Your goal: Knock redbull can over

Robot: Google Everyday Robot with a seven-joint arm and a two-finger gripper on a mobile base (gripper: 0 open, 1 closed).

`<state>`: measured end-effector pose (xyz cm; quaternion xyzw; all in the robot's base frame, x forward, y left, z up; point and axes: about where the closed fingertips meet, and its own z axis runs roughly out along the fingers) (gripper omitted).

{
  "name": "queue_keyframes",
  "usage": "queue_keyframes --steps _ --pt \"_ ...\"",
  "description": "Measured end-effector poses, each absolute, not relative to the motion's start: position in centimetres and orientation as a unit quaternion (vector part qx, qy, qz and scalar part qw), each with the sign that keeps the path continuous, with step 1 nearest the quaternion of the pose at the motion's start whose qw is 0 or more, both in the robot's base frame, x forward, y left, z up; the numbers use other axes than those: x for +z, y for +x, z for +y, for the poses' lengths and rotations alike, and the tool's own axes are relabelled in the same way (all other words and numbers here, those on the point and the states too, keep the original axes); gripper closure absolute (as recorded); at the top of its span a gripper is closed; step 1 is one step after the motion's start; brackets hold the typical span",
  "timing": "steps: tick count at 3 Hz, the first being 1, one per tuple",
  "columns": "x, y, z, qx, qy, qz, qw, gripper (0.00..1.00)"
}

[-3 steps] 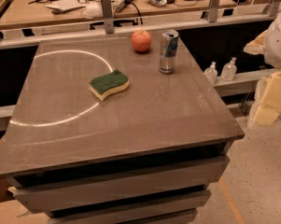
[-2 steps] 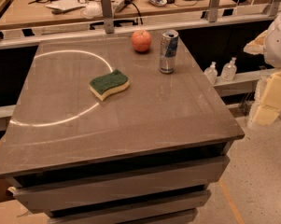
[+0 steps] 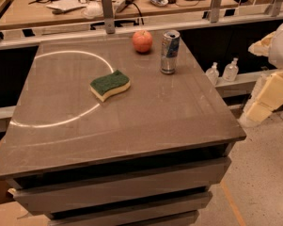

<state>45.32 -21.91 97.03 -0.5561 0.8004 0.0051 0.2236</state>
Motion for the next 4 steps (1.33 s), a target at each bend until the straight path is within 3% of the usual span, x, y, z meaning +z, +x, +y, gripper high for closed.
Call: queue_keyframes --steps 2,4 --pt "93.0 47.2 -23.4 0.088 -0.415 0.832 0.357 0.00" --pt "91.3 53.9 -22.5 0.090 -0.355 0.780 0.508 0.00"
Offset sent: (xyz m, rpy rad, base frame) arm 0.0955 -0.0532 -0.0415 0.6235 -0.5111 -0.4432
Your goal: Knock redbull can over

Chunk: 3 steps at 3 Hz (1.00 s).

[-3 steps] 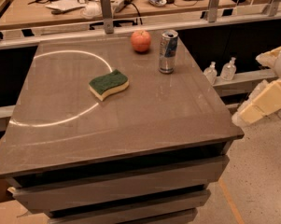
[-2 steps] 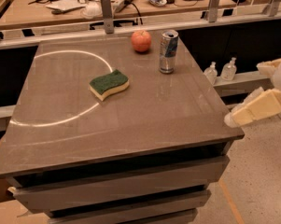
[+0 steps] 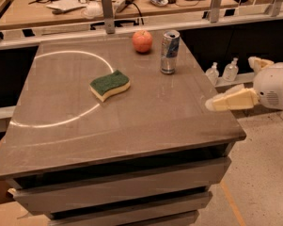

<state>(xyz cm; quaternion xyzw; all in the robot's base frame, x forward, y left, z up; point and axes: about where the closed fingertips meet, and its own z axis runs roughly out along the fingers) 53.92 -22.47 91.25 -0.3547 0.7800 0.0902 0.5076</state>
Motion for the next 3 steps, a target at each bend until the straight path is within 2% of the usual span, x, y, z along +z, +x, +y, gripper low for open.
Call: queue_keyframes --steps 1,2,3 --pt "92.1 57.1 -23.1 0.067 -0.317 0.776 0.541 0.00" --pt "92.6 57.9 -23.4 0.057 -0.303 0.774 0.553 0.00" --pt "92.2 59.6 -22.5 0.074 -0.256 0.765 0.586 0.00"
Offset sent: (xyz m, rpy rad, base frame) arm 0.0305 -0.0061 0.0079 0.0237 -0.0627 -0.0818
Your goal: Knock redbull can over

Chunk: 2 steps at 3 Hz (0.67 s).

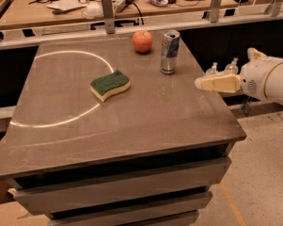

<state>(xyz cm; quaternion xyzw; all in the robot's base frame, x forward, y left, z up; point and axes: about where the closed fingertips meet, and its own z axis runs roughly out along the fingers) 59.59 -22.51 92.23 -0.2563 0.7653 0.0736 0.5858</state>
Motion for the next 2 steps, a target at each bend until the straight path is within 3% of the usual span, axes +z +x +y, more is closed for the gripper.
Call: queue_keyframes --steps 2 --pt "92.4 63.0 -19.2 0.130 -0.256 0.737 0.612 0.00"
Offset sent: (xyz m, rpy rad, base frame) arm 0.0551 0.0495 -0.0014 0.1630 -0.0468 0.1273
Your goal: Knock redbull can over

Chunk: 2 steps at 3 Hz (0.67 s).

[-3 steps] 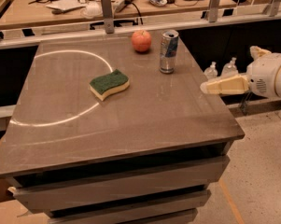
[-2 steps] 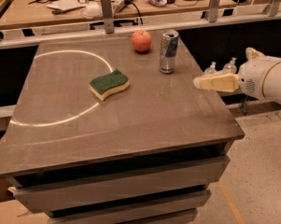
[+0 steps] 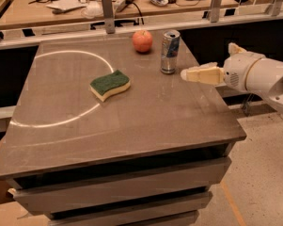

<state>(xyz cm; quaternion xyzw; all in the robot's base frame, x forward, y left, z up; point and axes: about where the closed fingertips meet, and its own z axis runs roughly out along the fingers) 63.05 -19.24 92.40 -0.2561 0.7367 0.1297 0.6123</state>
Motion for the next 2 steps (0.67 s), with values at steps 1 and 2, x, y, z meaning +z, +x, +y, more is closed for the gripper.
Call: queue_keyframes --steps 1,2 --pt "91.2 64.7 -17.7 0.150 -0.265 0.735 0.605 0.00" --pt "89.5 67.4 -15.5 0.166 -0.280 0.729 0.603 0.00"
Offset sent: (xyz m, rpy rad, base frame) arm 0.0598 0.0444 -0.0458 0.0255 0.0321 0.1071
